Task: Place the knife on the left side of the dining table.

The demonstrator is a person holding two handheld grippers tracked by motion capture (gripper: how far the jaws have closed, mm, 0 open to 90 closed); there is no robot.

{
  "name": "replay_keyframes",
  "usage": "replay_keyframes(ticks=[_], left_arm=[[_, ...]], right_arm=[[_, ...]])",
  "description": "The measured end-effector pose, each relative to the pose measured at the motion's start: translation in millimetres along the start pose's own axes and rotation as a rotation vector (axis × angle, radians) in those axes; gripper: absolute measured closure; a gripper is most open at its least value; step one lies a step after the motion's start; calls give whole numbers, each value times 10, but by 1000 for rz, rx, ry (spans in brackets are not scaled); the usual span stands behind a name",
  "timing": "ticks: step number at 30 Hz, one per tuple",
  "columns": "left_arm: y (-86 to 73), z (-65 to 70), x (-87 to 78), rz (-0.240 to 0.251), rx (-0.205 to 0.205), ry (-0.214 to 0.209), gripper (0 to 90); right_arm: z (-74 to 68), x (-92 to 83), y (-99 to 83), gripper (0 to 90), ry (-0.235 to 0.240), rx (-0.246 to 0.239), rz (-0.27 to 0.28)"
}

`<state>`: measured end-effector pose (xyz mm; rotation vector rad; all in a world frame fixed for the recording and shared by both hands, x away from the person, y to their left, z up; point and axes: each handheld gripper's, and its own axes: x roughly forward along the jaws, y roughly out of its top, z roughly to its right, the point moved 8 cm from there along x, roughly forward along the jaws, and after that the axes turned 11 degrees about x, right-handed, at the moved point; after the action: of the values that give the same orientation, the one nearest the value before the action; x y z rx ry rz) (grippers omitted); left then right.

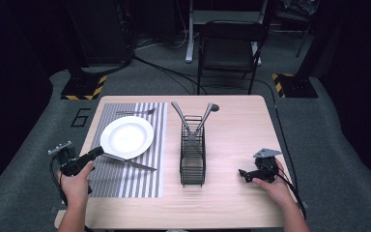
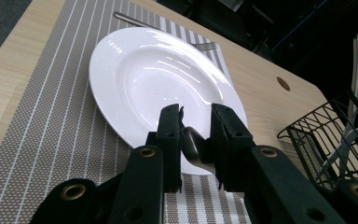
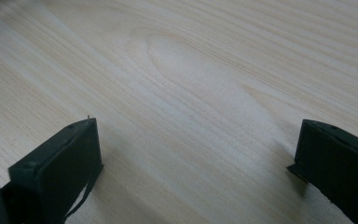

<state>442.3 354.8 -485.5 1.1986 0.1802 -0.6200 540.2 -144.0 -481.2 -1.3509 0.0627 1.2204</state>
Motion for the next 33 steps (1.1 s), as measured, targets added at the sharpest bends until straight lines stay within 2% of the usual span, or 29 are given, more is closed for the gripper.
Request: replay_keyframes(ticks=[10, 11, 14, 15, 19, 20, 25, 33], left_arm=[[-155, -193, 35, -52, -14, 23, 718], [-162, -200, 41, -51, -24, 25, 716], [-190, -247, 57, -57, -21, 20, 715], [-201, -251, 66, -57, -42, 20, 713], [-246, -313, 88, -70, -36, 23, 709], [-252, -316, 103, -64, -58, 29, 708], [-299, -376, 130, -77, -52, 33, 703], [-362, -458, 201, -96, -86, 37, 699]], right_arm=[[-1, 0, 0, 0, 0, 0, 0], [0, 0, 0, 0, 0, 0, 0], [-1, 0, -1, 0, 0, 1, -1], [2, 2, 1, 0, 0, -3, 3], [0, 0, 0, 0, 0, 0, 0], [0, 0, 0, 0, 0, 0, 0], [-4, -3, -3, 0, 0, 5, -4], [-3, 0, -2, 0, 1, 2, -2]])
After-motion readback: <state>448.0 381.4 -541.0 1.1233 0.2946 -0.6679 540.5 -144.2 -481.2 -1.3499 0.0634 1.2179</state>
